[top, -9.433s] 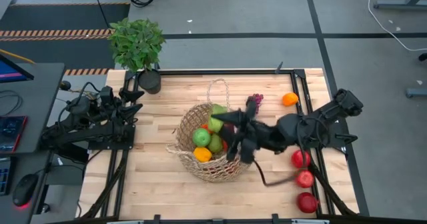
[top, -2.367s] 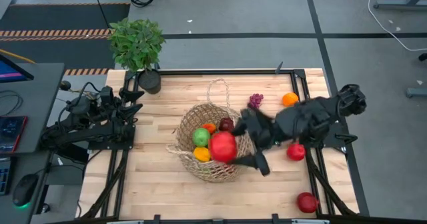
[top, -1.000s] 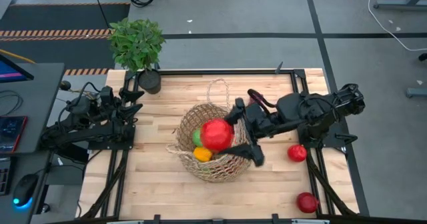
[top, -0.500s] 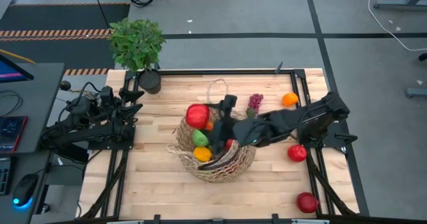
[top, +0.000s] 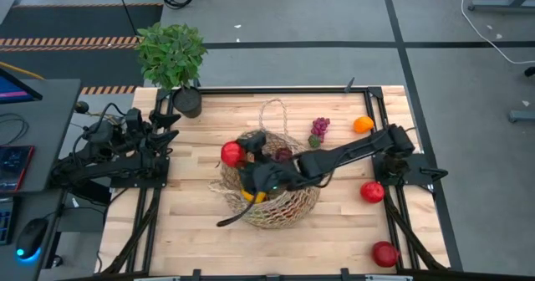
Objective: Build produce basket
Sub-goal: Put the bottom red apple into the brown basket
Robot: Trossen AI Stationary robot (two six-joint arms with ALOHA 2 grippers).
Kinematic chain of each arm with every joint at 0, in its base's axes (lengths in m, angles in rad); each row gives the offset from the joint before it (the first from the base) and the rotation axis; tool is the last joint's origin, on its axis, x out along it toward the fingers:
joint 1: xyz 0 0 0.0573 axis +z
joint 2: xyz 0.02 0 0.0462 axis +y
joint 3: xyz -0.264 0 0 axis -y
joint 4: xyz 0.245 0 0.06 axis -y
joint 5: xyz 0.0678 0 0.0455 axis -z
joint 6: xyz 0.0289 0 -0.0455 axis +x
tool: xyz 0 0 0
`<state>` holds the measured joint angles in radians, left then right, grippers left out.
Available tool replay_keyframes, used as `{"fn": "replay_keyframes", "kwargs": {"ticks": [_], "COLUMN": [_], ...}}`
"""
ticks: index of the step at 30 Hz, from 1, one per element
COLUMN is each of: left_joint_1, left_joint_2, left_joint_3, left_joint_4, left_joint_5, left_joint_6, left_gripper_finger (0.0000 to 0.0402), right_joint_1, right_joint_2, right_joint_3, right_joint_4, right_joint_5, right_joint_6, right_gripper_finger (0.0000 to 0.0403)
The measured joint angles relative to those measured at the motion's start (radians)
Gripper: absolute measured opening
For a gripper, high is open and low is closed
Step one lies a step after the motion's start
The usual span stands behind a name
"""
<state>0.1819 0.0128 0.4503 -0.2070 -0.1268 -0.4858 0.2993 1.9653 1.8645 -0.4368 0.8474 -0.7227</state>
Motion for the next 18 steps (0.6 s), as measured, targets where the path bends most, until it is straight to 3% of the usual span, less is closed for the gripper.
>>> {"fn": "replay_keyframes", "kwargs": {"ticks": [8,18], "left_joint_1": [0.0,0.0], "left_joint_2": [0.0,0.0], "left_joint_3": [0.0,0.0], "left_joint_4": [0.0,0.0], "left_joint_5": [0.0,0.0], "left_joint_6": [0.0,0.0], "left_gripper_finger": [0.039,0.039], "right_joint_1": [-0.01,-0.053], "right_joint_2": [0.067,0.038], "right_joint_3": [0.0,0.0], "right_joint_4": [-0.2,-0.531], "right_joint_5": [-0.002,-0.347], "right_joint_6": [0.083,0.548], "right_gripper_finger": [0.0366,0.0366]}}
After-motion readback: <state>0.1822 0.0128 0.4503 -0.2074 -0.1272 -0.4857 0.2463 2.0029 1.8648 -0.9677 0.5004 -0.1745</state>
